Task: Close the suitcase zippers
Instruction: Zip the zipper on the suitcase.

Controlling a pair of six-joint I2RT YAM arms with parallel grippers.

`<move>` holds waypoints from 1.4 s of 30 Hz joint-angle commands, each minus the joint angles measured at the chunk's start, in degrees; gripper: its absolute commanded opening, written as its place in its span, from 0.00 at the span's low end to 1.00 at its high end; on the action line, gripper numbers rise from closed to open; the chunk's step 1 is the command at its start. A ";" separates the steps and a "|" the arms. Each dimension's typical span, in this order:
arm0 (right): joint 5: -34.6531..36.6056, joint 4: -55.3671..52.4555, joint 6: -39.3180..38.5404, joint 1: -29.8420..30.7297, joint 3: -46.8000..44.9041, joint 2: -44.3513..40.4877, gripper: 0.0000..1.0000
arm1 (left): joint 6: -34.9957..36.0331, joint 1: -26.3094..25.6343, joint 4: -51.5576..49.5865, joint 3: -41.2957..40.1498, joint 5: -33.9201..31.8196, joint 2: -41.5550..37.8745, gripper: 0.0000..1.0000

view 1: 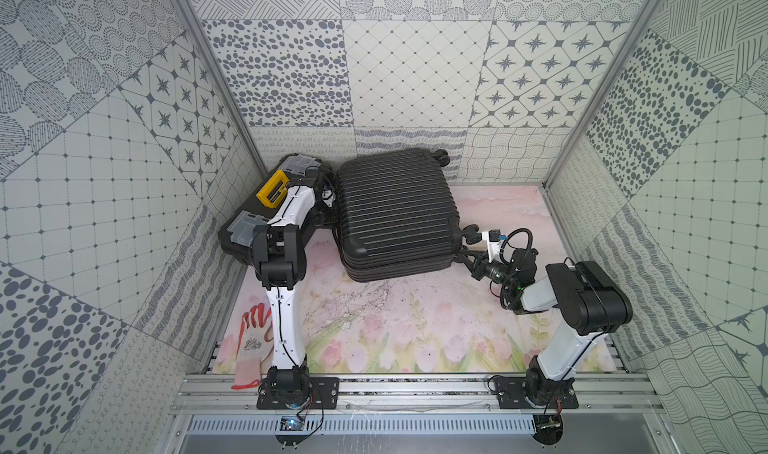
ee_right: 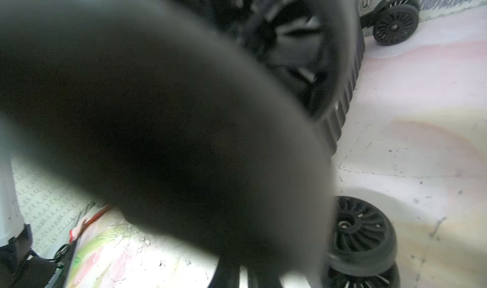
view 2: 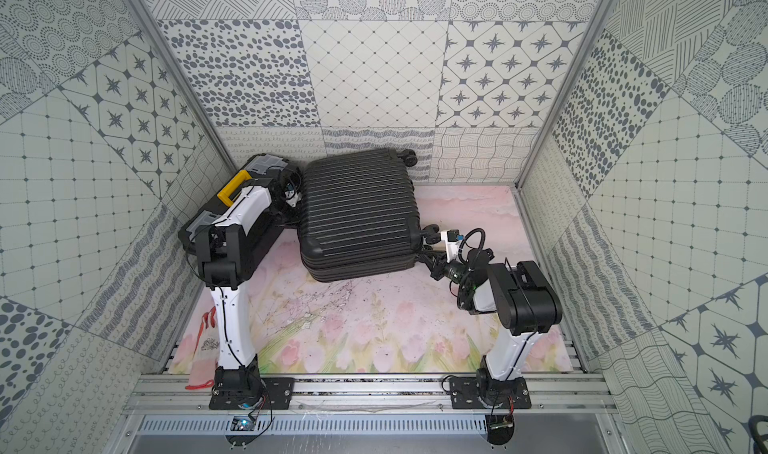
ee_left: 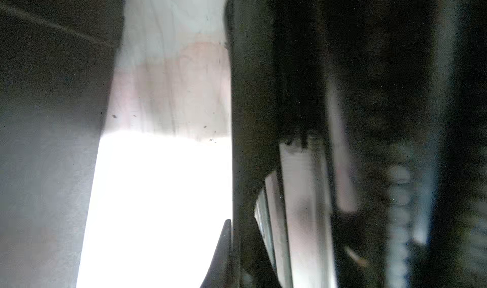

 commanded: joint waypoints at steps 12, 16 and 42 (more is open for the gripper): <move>9.25 -24.33 -13.99 7.42 -3.51 -19.73 0.00 | -5.76 -0.08 -2.48 -2.34 -5.80 -0.55 0.00; 13.47 -29.77 -17.10 11.37 -4.67 -23.84 0.00 | -10.56 -0.38 -1.33 -4.30 -6.22 -1.65 0.00; 26.51 -51.65 -25.11 40.35 5.43 -32.11 0.00 | -27.80 -8.09 4.21 -17.28 -2.46 -12.18 0.00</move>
